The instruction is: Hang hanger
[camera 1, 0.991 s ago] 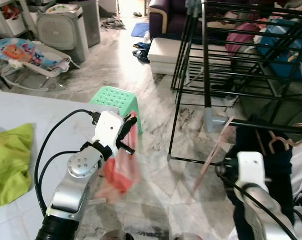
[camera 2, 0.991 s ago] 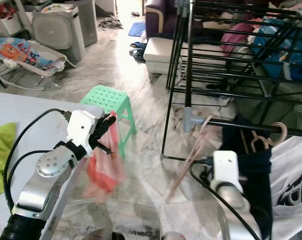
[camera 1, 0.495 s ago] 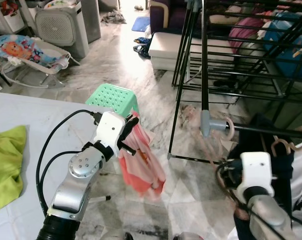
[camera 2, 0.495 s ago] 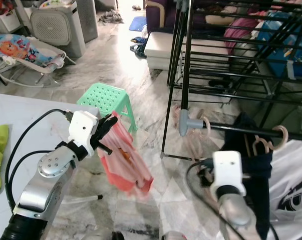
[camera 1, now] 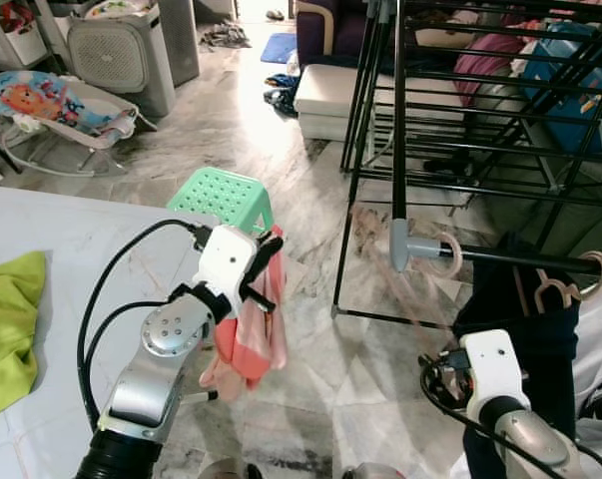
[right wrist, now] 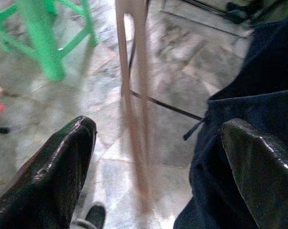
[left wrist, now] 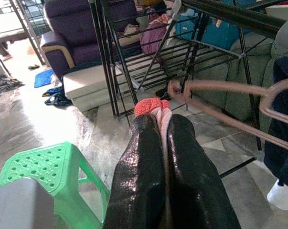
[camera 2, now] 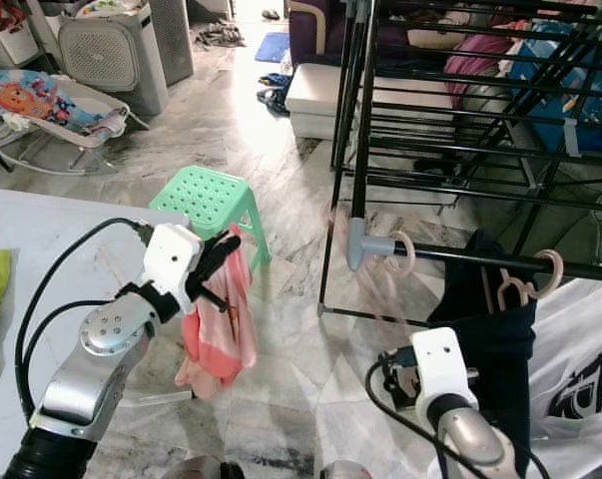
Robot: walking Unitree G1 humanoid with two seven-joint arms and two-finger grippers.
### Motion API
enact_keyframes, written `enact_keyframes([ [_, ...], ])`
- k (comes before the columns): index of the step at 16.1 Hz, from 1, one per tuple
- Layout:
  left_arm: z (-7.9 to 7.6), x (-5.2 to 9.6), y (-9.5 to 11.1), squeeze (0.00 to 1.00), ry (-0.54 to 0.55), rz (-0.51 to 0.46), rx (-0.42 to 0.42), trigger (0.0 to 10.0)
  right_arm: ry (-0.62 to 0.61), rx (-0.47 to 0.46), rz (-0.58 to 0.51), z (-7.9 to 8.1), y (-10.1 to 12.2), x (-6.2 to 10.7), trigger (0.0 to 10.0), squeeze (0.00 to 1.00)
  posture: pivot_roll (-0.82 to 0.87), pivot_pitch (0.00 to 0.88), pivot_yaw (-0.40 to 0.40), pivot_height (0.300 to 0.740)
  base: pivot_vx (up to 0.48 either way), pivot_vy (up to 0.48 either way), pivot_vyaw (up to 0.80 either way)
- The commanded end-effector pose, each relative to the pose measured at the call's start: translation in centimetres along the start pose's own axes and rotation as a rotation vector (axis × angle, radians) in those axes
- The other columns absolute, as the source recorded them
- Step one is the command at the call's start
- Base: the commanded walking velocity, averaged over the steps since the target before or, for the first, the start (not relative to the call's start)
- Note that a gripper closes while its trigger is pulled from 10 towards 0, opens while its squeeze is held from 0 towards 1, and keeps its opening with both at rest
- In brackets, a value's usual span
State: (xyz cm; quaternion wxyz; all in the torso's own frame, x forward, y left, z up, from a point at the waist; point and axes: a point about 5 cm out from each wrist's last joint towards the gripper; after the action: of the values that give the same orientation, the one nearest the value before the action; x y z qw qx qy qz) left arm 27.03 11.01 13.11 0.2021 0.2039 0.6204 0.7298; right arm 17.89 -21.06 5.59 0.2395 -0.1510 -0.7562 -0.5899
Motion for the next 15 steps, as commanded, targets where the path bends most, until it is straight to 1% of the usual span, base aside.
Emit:
enact_keyframes([
  [1,0.0,-0.2,0.5,0.0,-0.003,-0.019,-0.021,10.0,0.025,0.005,-0.013,-0.7,0.1,-0.5,10.0,0.0,-0.04,0.0,0.014,0.74,0.0,0.0,0.0],
  [2,0.0,-0.2,0.5,0.0,-0.003,-0.019,-0.023,10.0,0.042,0.014,-0.006,-1.1,0.0,-0.9,7.0,0.0,-0.04,0.0,0.013,0.74,0.0,0.0,0.0],
  [3,0.0,-0.2,0.5,0.0,-0.002,-0.018,-0.023,10.0,0.043,0.014,-0.006,-1.4,0.0,-1.1,0.0,0.0,-0.04,0.0,0.01,0.74,0.0,0.0,0.0],
  [6,-0.1,0.0,0.3,0.0,0.003,-0.014,-0.021,10.0,0.063,0.025,-0.016,-2.1,0.4,-2.3,0.0,0.0,-0.04,0.0,0.008,0.74,0.0,0.0,0.0],
  [8,-0.2,0.0,0.3,0.0,0.003,-0.012,-0.019,10.0,0.076,0.03,-0.027,-2.0,0.4,-2.5,0.0,0.0,-0.03,0.002,0.005,0.74,0.0,0.0,0.0],
  [12,-0.2,0.0,0.3,0.0,0.001,-0.008,-0.019,10.0,0.064,0.033,-0.051,-2.5,0.9,-2.3,0.0,0.0,-0.04,0.007,0.005,0.74,0.0,0.0,0.0],
  [15,-0.5,-0.2,0.2,0.0,-0.007,-0.004,-0.015,10.0,0.055,0.038,-0.055,-2.6,0.6,-1.9,0.0,0.0,-0.05,0.008,0.006,0.74,0.0,0.0,0.0],
])
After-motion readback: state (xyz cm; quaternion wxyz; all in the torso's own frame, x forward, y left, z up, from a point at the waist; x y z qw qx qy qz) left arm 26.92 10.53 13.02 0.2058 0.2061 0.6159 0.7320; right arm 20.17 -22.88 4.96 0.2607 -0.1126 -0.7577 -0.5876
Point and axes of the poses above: a point about 5 cm out from each wrist's last joint towards the gripper, its own x axis pointing back from the gripper into the wrist, its own y axis along the axis of the wrist's last joint, z = x × y, and after that the axes turned 2 degrees about x, right-handed
